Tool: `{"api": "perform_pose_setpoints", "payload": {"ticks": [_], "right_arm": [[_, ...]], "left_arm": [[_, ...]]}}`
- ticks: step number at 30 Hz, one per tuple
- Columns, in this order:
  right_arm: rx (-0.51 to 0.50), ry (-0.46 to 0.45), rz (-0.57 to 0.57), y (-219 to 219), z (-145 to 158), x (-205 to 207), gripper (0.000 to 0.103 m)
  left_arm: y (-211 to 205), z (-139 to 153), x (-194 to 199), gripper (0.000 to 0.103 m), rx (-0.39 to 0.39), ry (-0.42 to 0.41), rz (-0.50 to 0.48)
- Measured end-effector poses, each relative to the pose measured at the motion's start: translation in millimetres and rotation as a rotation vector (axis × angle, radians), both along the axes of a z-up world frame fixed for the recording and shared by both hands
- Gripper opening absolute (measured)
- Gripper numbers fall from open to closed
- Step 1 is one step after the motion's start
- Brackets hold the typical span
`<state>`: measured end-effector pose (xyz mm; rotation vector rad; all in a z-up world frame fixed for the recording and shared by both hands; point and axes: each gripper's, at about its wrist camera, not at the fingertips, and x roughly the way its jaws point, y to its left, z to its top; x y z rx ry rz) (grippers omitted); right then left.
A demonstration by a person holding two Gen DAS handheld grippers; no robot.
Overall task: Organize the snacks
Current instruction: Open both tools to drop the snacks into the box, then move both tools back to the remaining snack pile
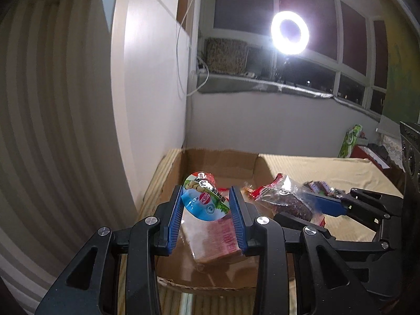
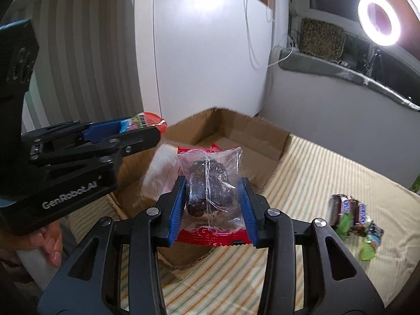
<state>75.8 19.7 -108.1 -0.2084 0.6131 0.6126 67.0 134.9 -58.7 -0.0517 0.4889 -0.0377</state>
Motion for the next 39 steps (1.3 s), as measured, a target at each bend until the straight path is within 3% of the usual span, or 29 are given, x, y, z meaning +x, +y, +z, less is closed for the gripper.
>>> {"api": "perform_pose_setpoints", "payload": {"ticks": [1, 3, 4, 6, 8, 15, 26, 31, 39], "right_arm": [[-0.006, 0.014, 0.012, 2, -5, 2, 0.043], [-0.033, 0.011, 0.024, 5, -15, 3, 0.061], [-0.037, -0.004, 0.020, 4, -16, 1, 0.065], [-0.028, -0.020, 0.019, 1, -15, -1, 0.067], [-0.020, -0.037, 0.007, -4, -12, -2, 0.067], [0.018, -0.087, -0.052, -22, 6, -9, 0.068], [0.059, -0.105, -0.048, -31, 15, -37, 0.069], [0.100, -0.102, -0.088, -59, 14, -44, 0.069], [0.168, -0.087, -0.266, -158, 4, -50, 0.070]], "left_arm": [[1, -4, 5, 0.033, -0.004, 0.016, 0.002], [4, -14, 13, 0.038, -0.017, 0.053, 0.000], [6, -18, 17, 0.041, -0.027, 0.074, -0.005], [9, -21, 18, 0.068, -0.029, 0.083, 0.013], [12, -19, 15, 0.075, -0.035, 0.067, 0.032], [30, -7, 6, 0.075, -0.044, 0.040, 0.097], [33, 12, -28, 0.079, -0.016, 0.007, 0.133], [9, 18, -28, 0.079, 0.033, 0.009, 0.104], [-66, 22, -16, 0.079, 0.099, 0.012, -0.014]]}}
